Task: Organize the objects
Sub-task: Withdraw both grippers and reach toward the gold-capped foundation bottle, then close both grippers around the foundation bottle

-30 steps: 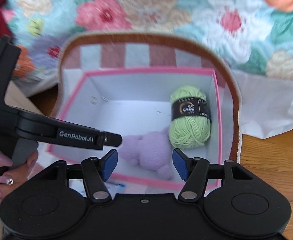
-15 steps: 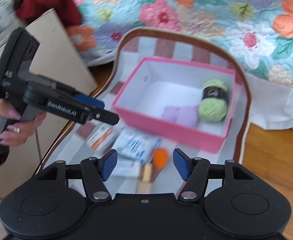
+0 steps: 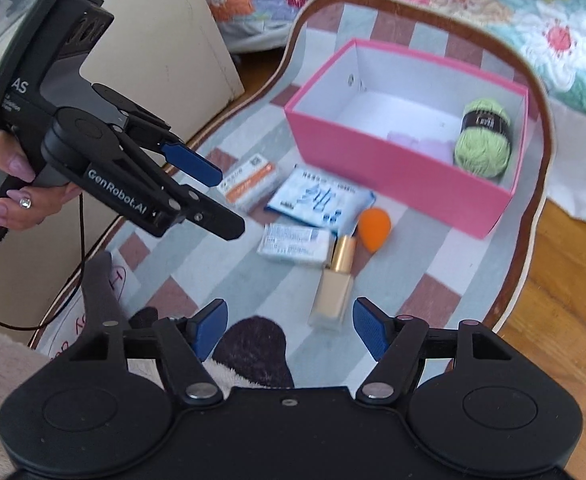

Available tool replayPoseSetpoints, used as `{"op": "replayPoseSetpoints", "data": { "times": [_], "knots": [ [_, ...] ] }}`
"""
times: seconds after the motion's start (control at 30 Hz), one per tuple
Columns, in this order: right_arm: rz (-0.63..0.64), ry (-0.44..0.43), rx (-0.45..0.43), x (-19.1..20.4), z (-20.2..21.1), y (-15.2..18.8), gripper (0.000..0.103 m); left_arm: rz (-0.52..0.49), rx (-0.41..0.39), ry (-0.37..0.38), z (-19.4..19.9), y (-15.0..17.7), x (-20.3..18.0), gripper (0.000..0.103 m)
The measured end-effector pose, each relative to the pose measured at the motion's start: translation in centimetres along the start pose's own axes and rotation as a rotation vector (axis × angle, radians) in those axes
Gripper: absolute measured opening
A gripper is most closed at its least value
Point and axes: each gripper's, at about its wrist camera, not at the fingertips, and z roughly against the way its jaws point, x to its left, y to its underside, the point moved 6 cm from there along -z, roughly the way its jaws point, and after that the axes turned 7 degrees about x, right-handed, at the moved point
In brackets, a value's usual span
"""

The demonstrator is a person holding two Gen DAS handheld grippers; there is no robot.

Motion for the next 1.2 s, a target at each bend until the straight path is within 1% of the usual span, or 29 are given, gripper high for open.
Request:
{"op": "replayPoseSetpoints", "data": {
  "times": [0.13,0.17,0.23,0.3,0.37,0.4,0.43,0.57,0.6,0.63,0.7,0.73,0.8,0.87,0.9,0.93,0.97,1.0,1.03,1.13,1.17,1.2],
  "knots": [
    [-0.023,-0.014,0.033,-0.6,-1.9,0.5,0.074,0.035,0.037,0.059,-3.1,0.3,-0.3,0.075],
    [-0.031,-0.015,0.042,-0.7,-2.5,0.5,0.074,0.038,0.038,0.071,-3.9,0.4,-0.4,0.073],
    [-0.044,-0.008,0.064,-1.1,-3.9,0.6,0.074,0.016,0.042,0.089,-5.5,0.6,-0.6,0.071],
    [-0.049,0.005,0.085,-1.4,-5.3,0.6,0.074,0.043,0.036,0.092,-6.7,0.8,0.0,0.065],
    [-0.059,0.021,0.097,-1.7,-6.7,0.4,0.074,0.060,0.013,0.092,-7.6,0.8,0.7,0.063],
    [-0.060,0.028,0.102,-1.8,-7.5,0.4,0.074,0.069,0.007,0.091,-8.0,0.8,1.0,0.061],
    [-0.060,0.036,0.111,-2.0,-8.2,0.3,0.074,0.078,0.002,0.100,-8.4,0.8,1.3,0.059],
    [-0.064,0.081,0.148,-2.8,-11.5,0.0,0.074,0.125,0.006,0.158,-10.1,0.9,1.6,0.046],
    [-0.062,0.092,0.159,-3.0,-12.3,0.1,0.074,0.122,0.002,0.170,-10.5,0.9,1.4,0.038],
    [-0.051,0.110,0.175,-3.2,-13.2,0.3,0.074,0.104,-0.007,0.171,-10.9,0.9,1.1,0.035],
    [-0.030,0.165,0.211,-3.7,-14.6,1.2,0.074,0.073,-0.032,0.141,-11.5,0.7,0.5,0.032],
    [-0.024,0.180,0.221,-3.9,-15.0,1.6,0.074,0.073,-0.041,0.136,-11.8,0.5,0.4,0.031],
    [-0.049,0.149,0.219,-4.3,-15.3,1.9,0.074,0.106,-0.036,0.157,-12.6,0.3,0.5,0.027],
    [-0.074,0.111,0.202,-4.4,-15.4,1.8,0.073,0.134,-0.029,0.167,-13.3,0.1,0.7,0.027],
    [-0.072,0.112,0.196,-4.4,-15.5,1.7,0.071,0.143,-0.033,0.175,-13.4,-0.1,0.8,0.026],
    [-0.064,0.121,0.192,-4.4,-15.8,1.7,0.066,0.159,-0.036,0.188,-13.4,-0.2,0.9,0.024],
    [-0.052,0.133,0.190,-4.3,-16.0,1.6,0.056,0.180,-0.034,0.203,-13.5,-0.3,1.1,0.023],
    [-0.043,0.126,0.192,-4.0,-16.1,1.6,0.046,0.204,-0.027,0.220,-13.7,-0.4,1.2,0.023],
    [-0.033,0.121,0.194,-3.8,-16.2,1.6,0.043,0.226,-0.021,0.237,-13.9,-0.4,1.4,0.023],
    [-0.030,0.156,0.190,-4.0,-15.6,1.9,0.040,0.270,-0.019,0.259,-14.1,-0.5,1.8,0.023],
    [-0.045,0.168,0.176,-4.4,-15.4,1.8,0.040,0.283,-0.022,0.267,-14.2,-0.5,1.9,0.023],
    [-0.066,0.160,0.162,-4.7,-15.2,1.6,0.039,0.299,-0.026,0.271,-14.3,-0.5,2.0,0.026]
  ]
}}
